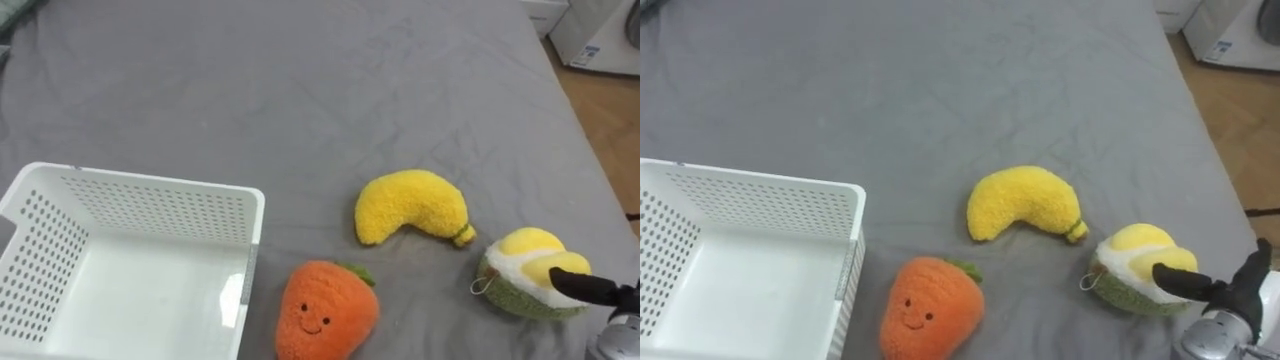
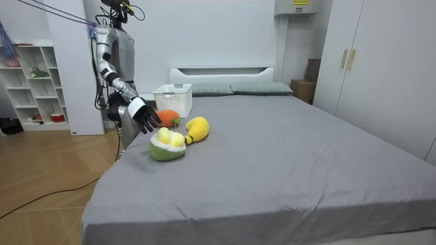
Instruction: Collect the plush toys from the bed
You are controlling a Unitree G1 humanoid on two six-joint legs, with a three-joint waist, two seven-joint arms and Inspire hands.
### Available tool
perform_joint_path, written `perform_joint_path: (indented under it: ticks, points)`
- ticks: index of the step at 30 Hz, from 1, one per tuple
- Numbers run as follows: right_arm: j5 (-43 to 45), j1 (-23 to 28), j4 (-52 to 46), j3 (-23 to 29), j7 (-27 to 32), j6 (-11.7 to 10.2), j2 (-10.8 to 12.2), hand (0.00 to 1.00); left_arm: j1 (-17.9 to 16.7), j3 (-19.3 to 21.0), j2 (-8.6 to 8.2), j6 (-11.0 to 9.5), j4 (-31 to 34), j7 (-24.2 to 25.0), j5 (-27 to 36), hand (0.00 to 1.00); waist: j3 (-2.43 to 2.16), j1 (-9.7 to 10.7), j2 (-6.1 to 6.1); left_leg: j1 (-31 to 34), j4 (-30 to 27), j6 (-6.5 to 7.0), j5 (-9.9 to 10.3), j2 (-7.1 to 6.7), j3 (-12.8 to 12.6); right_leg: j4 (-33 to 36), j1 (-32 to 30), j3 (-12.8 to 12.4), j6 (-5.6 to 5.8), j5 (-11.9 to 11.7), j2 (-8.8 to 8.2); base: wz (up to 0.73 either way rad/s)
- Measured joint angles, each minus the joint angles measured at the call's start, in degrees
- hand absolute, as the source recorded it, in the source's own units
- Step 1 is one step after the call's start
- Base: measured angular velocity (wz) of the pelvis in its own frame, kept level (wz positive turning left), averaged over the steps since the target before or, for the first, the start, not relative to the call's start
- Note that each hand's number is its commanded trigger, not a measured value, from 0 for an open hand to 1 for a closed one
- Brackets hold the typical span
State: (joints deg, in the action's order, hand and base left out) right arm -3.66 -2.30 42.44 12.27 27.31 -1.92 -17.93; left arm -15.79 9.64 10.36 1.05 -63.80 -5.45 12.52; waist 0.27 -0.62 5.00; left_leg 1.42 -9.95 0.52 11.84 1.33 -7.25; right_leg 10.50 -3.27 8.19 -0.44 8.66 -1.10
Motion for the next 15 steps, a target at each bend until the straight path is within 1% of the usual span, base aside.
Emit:
perform_joint_path:
  ticks: [2, 4, 7, 10, 11, 15]
  points:
    - [1.5, -0.9, 2.1, -0.5, 0.0, 0.0, -0.7, 0.00, 0.1, -0.5, 0.27, 0.3, 0.1, 0.0, -1.0, 0.00, -0.05, 0.1, -0.15, 0.3, -0.4, 0.00, 0.0, -0.04, 0.4, 0.0, -0.1, 0.4, -0.01, 0.0, -0.09, 0.10]
    - [2.9, -2.3, 4.6, -0.4, 0.0, 0.1, -1.2, 0.00, 0.3, -1.2, 0.63, 0.3, 0.1, 0.1, -1.1, 0.00, -0.29, 0.2, -0.42, 0.9, -0.6, 0.00, 0.0, -0.06, 0.7, 0.1, -0.6, 0.7, -0.06, 0.0, -0.14, 0.08]
    - [4.4, -4.4, 7.3, -1.5, -0.1, 0.0, -1.9, 0.00, 1.3, -2.0, 0.93, 0.4, -0.4, 0.7, -1.0, 0.00, -0.38, 0.1, -0.92, 2.1, -1.0, -0.01, -0.2, -0.06, 1.1, 0.1, -1.4, 1.2, -0.24, -0.3, -0.19, 0.06]
    - [4.5, -5.8, 9.3, -2.3, -0.9, 0.0, -2.1, 0.00, 2.6, -2.0, 1.33, 0.3, -0.6, 1.1, -1.0, 0.00, -0.36, -0.1, -0.82, 3.6, -1.0, -0.15, -0.8, -0.03, 1.2, 0.3, -3.0, 1.4, -0.54, -0.6, -0.21, 0.02]
    - [4.5, -6.1, 9.6, -2.4, -1.3, 0.1, -2.2, 0.00, 2.8, -2.0, 1.39, 0.3, -0.5, 1.1, -1.0, 0.00, -0.32, -0.6, -0.75, 4.1, -0.9, -0.20, -1.1, -0.03, 1.2, 0.4, -3.7, 1.3, -0.63, -0.7, -0.22, 0.00]
    - [4.5, -6.9, 11.4, -2.6, -2.8, 0.2, -2.2, 0.00, 3.0, -2.1, 1.49, 0.3, -0.6, 1.5, -1.0, 0.00, -0.03, -1.3, -0.32, 5.1, -0.8, -0.23, -1.4, -0.01, 1.2, 0.3, -4.6, 1.4, -0.74, -0.9, -0.21, 0.00]
